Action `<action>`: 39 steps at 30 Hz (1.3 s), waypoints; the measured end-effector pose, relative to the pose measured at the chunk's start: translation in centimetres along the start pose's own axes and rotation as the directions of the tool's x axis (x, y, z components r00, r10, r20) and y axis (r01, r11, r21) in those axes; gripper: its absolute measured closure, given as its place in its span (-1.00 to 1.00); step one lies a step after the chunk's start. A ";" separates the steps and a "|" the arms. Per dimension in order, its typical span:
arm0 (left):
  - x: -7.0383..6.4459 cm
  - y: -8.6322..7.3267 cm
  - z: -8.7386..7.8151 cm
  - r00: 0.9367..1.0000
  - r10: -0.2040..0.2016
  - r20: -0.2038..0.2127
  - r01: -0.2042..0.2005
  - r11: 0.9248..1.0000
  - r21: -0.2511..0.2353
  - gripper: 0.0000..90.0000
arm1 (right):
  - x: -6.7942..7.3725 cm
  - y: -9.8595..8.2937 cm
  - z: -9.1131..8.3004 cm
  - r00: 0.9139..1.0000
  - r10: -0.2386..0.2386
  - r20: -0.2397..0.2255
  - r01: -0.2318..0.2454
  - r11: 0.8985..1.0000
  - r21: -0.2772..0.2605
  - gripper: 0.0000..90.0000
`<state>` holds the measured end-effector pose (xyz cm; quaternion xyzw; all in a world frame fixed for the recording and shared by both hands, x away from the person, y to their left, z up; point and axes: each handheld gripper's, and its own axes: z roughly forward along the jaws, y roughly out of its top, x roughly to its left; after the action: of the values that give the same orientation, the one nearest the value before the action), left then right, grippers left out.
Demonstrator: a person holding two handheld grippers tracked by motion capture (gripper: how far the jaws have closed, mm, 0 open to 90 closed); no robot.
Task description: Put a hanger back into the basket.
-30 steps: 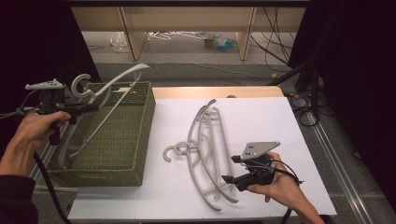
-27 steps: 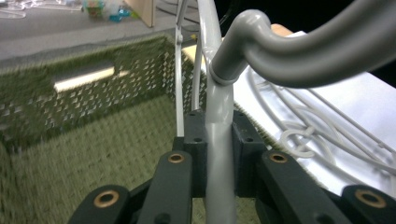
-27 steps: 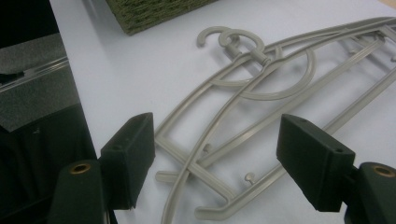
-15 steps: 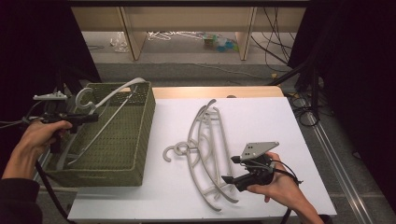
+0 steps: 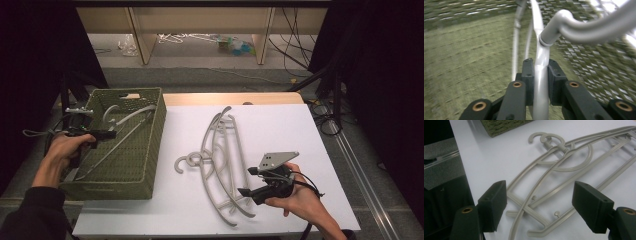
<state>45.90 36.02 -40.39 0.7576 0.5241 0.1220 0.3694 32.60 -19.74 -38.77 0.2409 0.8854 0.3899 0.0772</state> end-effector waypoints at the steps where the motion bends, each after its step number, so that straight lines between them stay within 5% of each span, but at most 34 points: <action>1: 0.2 -0.2 0.3 1.000 0.003 -0.029 -0.003 1.000 0.017 0.68 | 0.0 0.0 0.0 1.000 -0.001 0.002 0.001 1.000 -0.004 -0.36; 4: 0.4 -0.5 0.6 0.994 0.008 -0.111 -0.003 0.999 0.051 0.63 | 0.0 -0.1 0.1 1.000 0.000 0.002 0.000 1.000 -0.002 -0.36; 8: 1.0 -0.6 -0.4 0.984 -0.040 -0.173 0.038 0.999 -0.012 0.58 | 0.0 -0.1 0.1 1.000 0.000 0.001 0.000 1.000 -0.002 -0.36; 12: 1.3 -0.6 -1.6 0.977 -0.074 -0.200 0.062 0.996 -0.061 0.48 | -0.1 -0.1 0.1 1.000 0.003 0.003 -0.003 1.000 0.002 -0.36; 13: 1.5 -0.6 -2.2 0.978 -0.046 -0.201 0.042 0.999 -0.026 0.48 | -0.1 -0.2 0.2 1.000 0.005 0.007 -0.005 1.000 0.000 -0.36; 15: 1.3 -0.5 -2.8 0.975 -0.056 -0.213 0.047 0.998 -0.046 0.43 | -0.2 -0.2 0.2 1.000 0.006 0.006 -0.006 1.000 0.000 -0.36; 17: 0.9 -0.5 -3.2 0.970 -0.101 -0.219 0.078 0.991 -0.113 0.37 | -0.1 -0.2 0.2 1.000 0.012 0.007 -0.012 1.000 0.003 -0.36; 19: 0.6 -0.5 -3.8 0.956 -0.036 -0.290 0.019 0.998 -0.062 0.33 | -0.2 -0.2 0.2 1.000 0.011 0.007 -0.011 1.000 -0.001 -0.37; 23: 0.2 -0.4 -4.2 0.958 -0.004 -0.286 -0.011 0.999 -0.049 0.32 | -0.1 -0.3 0.5 1.000 0.010 0.007 -0.010 1.000 0.009 -0.37; 25: 0.2 -0.3 -3.9 0.960 0.007 -0.279 -0.015 0.999 -0.028 0.35 | -0.1 -0.3 0.6 1.000 0.009 0.002 -0.009 1.000 0.015 -0.37; 28: 0.3 -0.5 -2.7 0.953 0.019 -0.304 -0.013 1.000 0.021 0.40 | -0.1 -0.2 0.7 1.000 0.003 -0.006 -0.003 1.000 0.017 -0.37; 31: 0.7 -1.0 -1.5 0.953 0.023 -0.301 -0.010 0.999 0.047 0.53 | 0.0 -0.2 0.5 1.000 0.008 -0.006 -0.008 1.000 0.016 -0.37; 34: 1.0 -1.3 -0.9 0.938 0.047 -0.345 -0.020 0.996 0.082 0.70 | -0.2 -0.3 0.6 1.000 0.012 0.002 -0.012 1.000 0.012 -0.37; 39: 1.6 -1.8 -0.5 0.931 0.009 -0.364 0.020 0.997 0.077 0.72 | -0.3 -0.4 0.6 1.000 0.014 -0.003 -0.014 1.000 0.019 -0.37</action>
<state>45.06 37.97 -41.60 0.7345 0.5899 0.2385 0.2360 32.89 -19.71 -39.52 0.2471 0.8876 0.3822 0.0708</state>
